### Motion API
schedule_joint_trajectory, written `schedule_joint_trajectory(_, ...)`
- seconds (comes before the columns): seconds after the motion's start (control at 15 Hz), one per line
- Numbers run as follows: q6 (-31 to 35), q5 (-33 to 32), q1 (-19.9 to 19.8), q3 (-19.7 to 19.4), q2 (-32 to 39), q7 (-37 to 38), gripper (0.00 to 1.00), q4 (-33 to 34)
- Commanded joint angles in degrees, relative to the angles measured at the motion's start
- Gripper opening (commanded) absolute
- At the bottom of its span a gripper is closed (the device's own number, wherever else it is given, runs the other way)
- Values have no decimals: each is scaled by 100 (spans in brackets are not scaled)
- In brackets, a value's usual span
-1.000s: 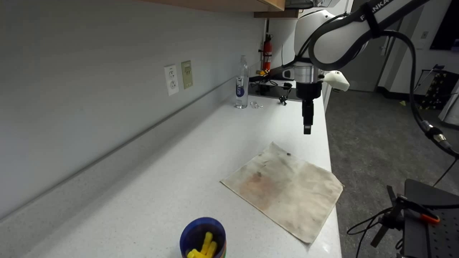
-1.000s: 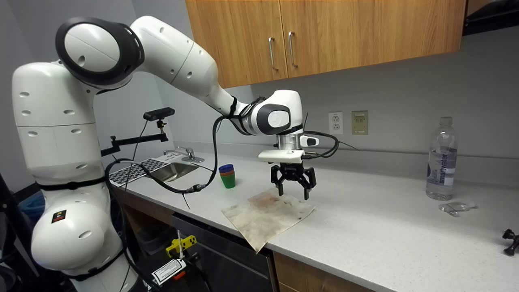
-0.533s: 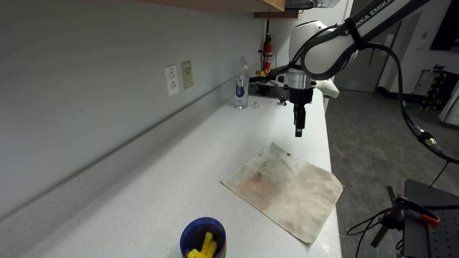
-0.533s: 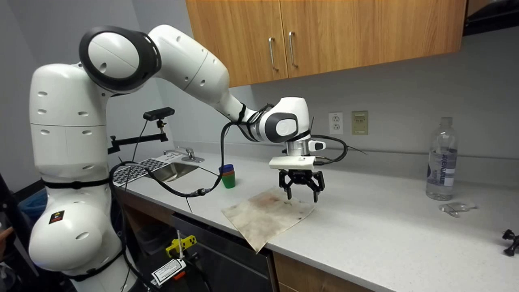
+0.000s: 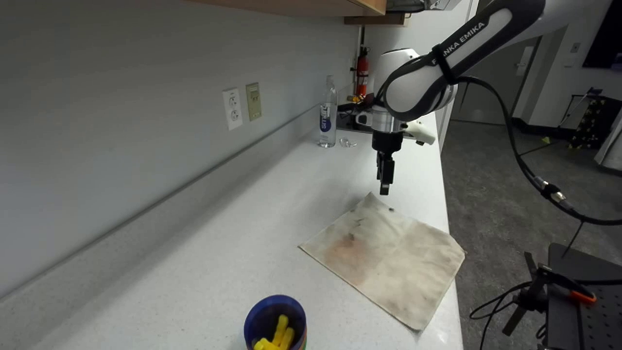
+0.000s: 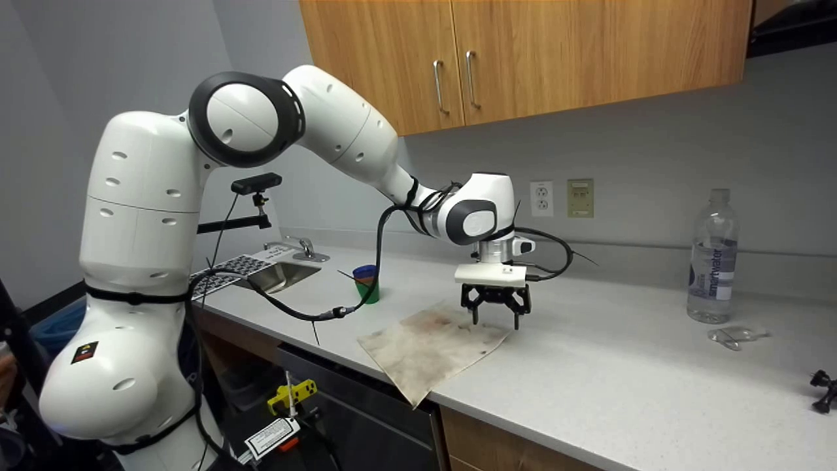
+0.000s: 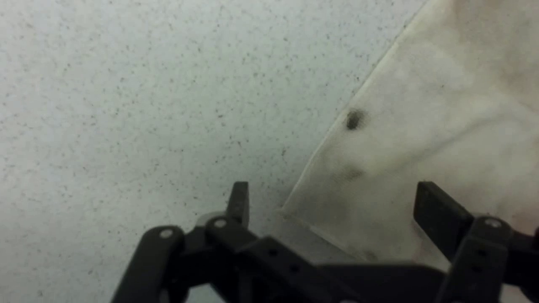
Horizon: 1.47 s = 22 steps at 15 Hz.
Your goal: Fold the white towel
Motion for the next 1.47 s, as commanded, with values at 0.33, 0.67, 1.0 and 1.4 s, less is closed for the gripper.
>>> schedule_joint_trajectory(0.33, -48, -34, -124, 81, 359, -54, 100, 341)
schedule_joint_trajectory(0.67, -67, -33, -185, 106, 789, -112, 100, 581)
schedule_joint_trajectory(1.0, -140, -78, -134, 185, 1092, -74, 100, 890)
schedule_joint_trajectory(1.4, -130, -6, -69, 363, 1237, 86, 98, 1054)
